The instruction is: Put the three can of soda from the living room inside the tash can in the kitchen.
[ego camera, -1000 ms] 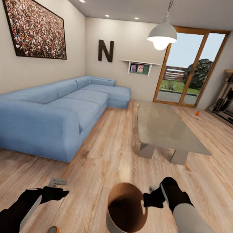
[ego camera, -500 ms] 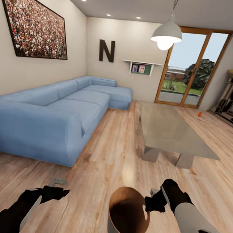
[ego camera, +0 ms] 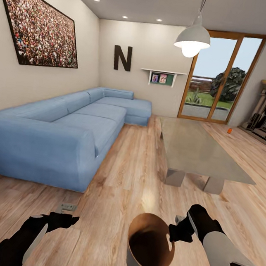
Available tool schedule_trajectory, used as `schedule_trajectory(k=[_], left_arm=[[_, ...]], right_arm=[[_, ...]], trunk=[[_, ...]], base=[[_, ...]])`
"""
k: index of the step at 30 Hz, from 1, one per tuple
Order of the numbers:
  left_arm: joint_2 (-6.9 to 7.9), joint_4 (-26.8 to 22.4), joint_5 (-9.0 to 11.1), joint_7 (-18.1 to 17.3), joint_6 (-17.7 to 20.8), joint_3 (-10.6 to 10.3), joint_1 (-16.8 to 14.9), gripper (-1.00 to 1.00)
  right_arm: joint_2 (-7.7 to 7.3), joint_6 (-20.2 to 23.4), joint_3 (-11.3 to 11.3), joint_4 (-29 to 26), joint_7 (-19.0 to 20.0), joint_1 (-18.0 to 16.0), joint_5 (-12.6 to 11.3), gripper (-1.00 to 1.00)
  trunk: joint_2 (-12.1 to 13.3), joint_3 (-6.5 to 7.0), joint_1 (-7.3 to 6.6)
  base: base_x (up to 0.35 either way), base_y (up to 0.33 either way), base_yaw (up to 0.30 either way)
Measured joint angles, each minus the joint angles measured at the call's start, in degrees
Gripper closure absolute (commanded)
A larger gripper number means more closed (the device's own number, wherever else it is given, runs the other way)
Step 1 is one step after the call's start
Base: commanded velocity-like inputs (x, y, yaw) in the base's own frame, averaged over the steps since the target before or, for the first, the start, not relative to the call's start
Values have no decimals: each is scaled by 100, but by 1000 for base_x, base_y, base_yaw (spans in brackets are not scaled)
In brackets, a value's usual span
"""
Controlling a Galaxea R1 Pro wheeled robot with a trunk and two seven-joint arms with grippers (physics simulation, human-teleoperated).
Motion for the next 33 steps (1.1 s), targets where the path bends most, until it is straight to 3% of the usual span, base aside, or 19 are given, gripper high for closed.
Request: schedule_trajectory(k=[5,10,16,18,20,21,23,27,30,33], left_arm=[[0,32,-10,-23,15,4,-2,-100],[0,397,2,-38,19,-16,-6,-100],[-2,682,-9,-10,-5,-33,-12,-100],[-4,765,-27,106,-803,-40,-11,-100],[-4,856,-55,363,-2070,-43,-6,-100],[-5,1040,-64,476,-2654,-53,-6,-100],[-9,1698,-61,601,-3364,-100,-9,-100],[-16,2391,-42,681,-3844,-421,-23,-100],[-13,2503,-39,693,-3914,-507,-25,-100],[-10,2538,-38,697,-3938,-540,-26,-100]], right_arm=[[-8,-21,11,-7,-12,0,90,100],[-26,-3,-7,-17,-11,0,14,100],[-104,-27,9,-17,-19,1,127,100],[-117,-13,3,-20,-15,1,70,100],[-123,0,-8,-39,-10,-4,5,100],[-124,-2,-10,-48,-11,-6,4,100],[-125,-12,3,-56,-16,-7,55,100],[-122,-37,14,-56,-25,-110,144,100],[-115,8,12,-15,-8,-273,35,100],[-92,-18,-2,33,-14,-521,233,100]], trunk=[[0,0,0],[0,8,0],[0,24,0],[0,30,0],[0,35,0],[0,37,0],[0,38,0],[0,41,0],[0,40,0],[0,42,0]], base=[[-150,20,-26],[-291,127,-188],[-286,188,-237],[-190,137,-235],[-80,57,-223],[-40,29,-205],[-23,17,-189],[-7,5,-157],[-2,1,-133],[0,0,-114]])
